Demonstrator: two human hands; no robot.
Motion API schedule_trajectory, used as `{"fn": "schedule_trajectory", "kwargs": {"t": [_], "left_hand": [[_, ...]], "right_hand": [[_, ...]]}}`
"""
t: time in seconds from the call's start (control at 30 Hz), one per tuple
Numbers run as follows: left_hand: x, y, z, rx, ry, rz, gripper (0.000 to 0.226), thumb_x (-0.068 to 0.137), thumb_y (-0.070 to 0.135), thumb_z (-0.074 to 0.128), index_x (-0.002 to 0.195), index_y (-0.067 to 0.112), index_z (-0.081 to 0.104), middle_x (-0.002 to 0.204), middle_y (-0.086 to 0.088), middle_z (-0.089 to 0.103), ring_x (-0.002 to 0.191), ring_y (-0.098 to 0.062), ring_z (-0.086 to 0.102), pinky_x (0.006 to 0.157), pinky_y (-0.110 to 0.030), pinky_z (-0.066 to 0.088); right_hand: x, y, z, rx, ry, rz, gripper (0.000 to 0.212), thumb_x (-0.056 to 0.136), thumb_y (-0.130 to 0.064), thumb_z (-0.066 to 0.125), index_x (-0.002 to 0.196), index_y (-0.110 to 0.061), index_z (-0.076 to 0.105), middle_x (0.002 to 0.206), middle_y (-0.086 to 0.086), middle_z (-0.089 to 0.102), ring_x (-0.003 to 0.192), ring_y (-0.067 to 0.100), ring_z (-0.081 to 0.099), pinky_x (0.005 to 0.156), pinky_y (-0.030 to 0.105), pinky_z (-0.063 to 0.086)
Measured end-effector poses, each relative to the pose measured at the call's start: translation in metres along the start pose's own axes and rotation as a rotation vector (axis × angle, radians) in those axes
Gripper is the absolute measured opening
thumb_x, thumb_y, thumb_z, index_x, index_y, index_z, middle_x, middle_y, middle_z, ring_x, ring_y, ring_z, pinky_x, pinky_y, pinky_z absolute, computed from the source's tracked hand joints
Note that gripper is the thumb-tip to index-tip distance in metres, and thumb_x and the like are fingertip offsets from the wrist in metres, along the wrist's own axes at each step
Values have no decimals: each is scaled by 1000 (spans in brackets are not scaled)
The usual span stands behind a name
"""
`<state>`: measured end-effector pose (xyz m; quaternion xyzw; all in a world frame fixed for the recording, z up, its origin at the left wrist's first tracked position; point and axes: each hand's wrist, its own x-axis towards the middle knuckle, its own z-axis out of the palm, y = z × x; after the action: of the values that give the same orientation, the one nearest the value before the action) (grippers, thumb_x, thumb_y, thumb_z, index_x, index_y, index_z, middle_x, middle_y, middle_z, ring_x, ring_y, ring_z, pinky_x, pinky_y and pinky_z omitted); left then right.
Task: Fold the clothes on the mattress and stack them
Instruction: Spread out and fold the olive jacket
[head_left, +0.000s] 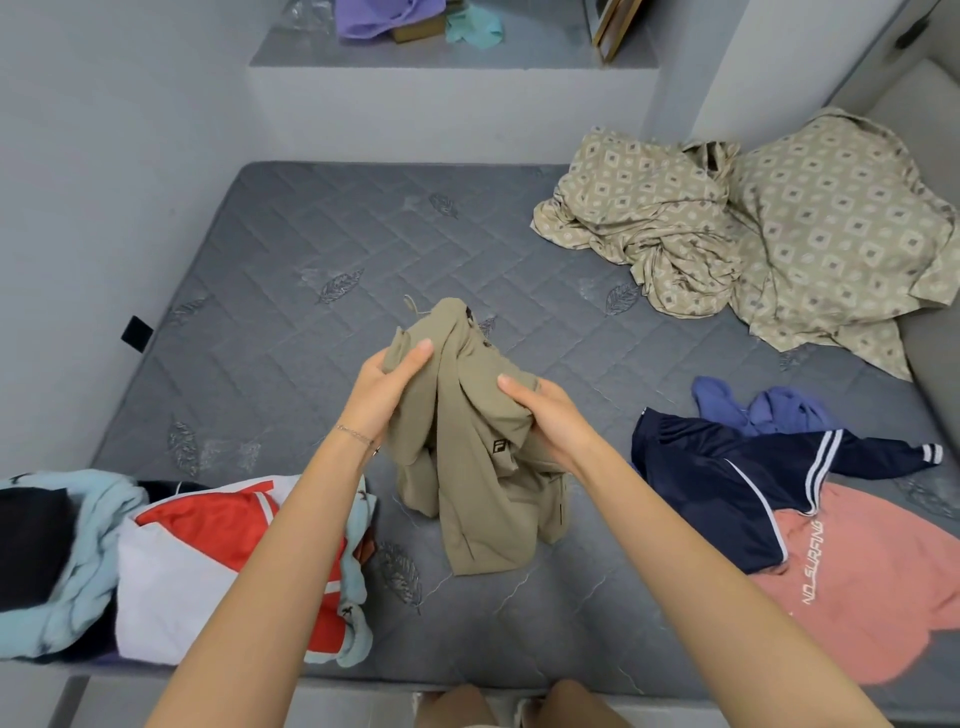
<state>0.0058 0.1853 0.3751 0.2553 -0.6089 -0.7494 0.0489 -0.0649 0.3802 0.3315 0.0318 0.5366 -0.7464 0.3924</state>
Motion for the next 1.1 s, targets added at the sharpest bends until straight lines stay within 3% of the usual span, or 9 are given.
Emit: {"fn": "schedule_trajectory", "kwargs": {"t": [0.2,0.33,0.43,0.57,0.73,0.83,0.97,1.03,1.1], "left_hand": [[2,1,-20,-20,196,73,7,90,16,67,97,17,69,97,1,74,94,-12,69,76,-20,53],[-6,3,-21,143,198,156,8,90,13,67,95,19,67,96,6,70,85,1,66,75,-14,49],[-16,7,-20,329,142,271,7,91,12,65,98,13,67,93,5,67,78,10,61,72,-7,45],[-33,18,-15,351,89,337,7,92,13,64,98,15,67,94,6,68,85,3,62,79,-13,48],[-52,35,-6,287,28,361,12,92,15,65,98,25,68,95,13,71,94,-2,65,83,-17,50],[-62,42,-2,295,1,373,13,92,14,64,98,24,69,95,13,72,93,-3,65,84,-18,51],[-73,54,-7,336,-21,421,11,95,15,60,100,20,69,99,8,69,94,-6,61,87,-24,49],[-74,63,-13,395,-6,452,13,96,15,58,96,6,67,94,2,65,88,-8,57,83,-27,46],[-75,72,-16,468,32,473,27,97,17,58,86,-8,58,84,-8,52,81,-15,46,77,-32,37]], "right_hand": [[-6,-23,-12,-151,150,-161,21,85,-14,75,104,-12,66,101,2,75,93,15,71,74,22,55],[-10,-23,-20,-347,175,-123,19,85,-15,74,81,-17,55,81,-1,61,76,12,57,65,21,46],[-13,-19,-27,-454,213,5,25,92,-26,67,76,-19,49,79,2,52,81,19,49,63,28,36],[-28,-8,-31,-235,74,412,31,96,-44,56,99,-15,68,87,1,75,73,14,73,54,22,55],[-42,2,-29,-173,-98,506,54,80,-65,60,110,-21,72,110,3,74,95,17,73,64,30,59],[-51,-6,-17,-207,-125,422,58,75,-63,63,113,-21,70,113,0,73,103,14,70,72,26,58],[-62,-25,2,-389,5,44,18,91,-38,66,81,-25,74,88,-6,76,82,5,69,65,18,51],[-68,-37,10,-465,96,-147,36,94,-35,64,58,-30,65,71,-14,65,68,1,60,61,18,43],[-75,-50,16,-542,159,-289,45,96,-34,62,53,-23,52,64,-11,48,63,5,47,59,22,35]]}}
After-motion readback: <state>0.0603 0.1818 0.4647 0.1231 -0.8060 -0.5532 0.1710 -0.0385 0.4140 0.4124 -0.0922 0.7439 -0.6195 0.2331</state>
